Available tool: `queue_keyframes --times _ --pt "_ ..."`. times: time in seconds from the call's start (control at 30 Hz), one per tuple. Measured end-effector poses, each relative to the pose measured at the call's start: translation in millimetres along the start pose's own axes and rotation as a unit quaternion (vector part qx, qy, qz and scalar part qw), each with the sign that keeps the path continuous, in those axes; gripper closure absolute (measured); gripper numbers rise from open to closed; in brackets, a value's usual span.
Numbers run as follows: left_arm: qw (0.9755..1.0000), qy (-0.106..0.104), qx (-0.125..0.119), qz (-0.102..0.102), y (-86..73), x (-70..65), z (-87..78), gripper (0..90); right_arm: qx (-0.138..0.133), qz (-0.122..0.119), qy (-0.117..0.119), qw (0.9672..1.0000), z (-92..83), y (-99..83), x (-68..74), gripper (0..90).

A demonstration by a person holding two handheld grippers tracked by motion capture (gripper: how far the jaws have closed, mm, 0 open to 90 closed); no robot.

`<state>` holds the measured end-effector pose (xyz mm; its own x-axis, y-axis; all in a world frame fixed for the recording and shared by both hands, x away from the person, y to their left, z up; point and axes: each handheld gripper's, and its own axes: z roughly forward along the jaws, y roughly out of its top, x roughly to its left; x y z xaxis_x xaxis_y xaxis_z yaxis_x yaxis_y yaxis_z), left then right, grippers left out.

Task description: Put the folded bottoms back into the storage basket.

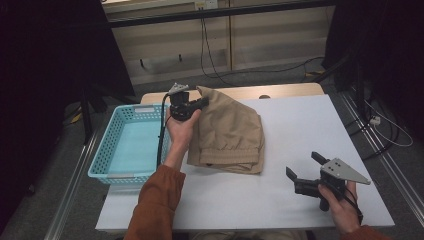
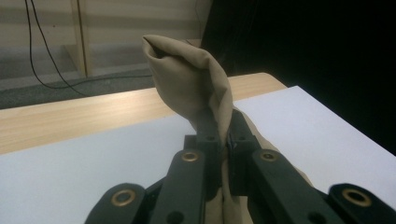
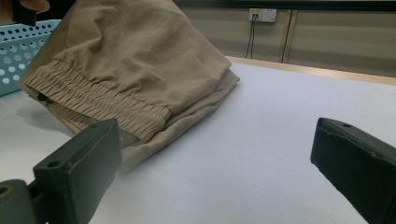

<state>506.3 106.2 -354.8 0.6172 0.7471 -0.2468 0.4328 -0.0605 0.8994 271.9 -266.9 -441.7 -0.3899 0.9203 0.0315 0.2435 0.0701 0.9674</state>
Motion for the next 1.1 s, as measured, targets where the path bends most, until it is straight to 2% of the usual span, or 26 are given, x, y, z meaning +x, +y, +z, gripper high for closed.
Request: queue_keyframes --times 0.27,0.57,1.1 --pt "0.9997 -0.013 -0.018 0.007 10.9 -8.1 -9.4 87.2 0.000 0.001 0.000 1.0000 0.1 0.2 0.3 2.0" --pt "0.9993 -0.018 -0.027 0.019 22.2 -15.4 -17.2 87.2 0.000 -0.001 0.000 1.0000 0.2 0.2 0.1 2.0" --pt "0.9981 -0.027 -0.052 0.018 41.0 -18.6 -37.0 87.3 -0.001 0.000 0.000 1.0000 0.4 0.5 0.1 2.0"
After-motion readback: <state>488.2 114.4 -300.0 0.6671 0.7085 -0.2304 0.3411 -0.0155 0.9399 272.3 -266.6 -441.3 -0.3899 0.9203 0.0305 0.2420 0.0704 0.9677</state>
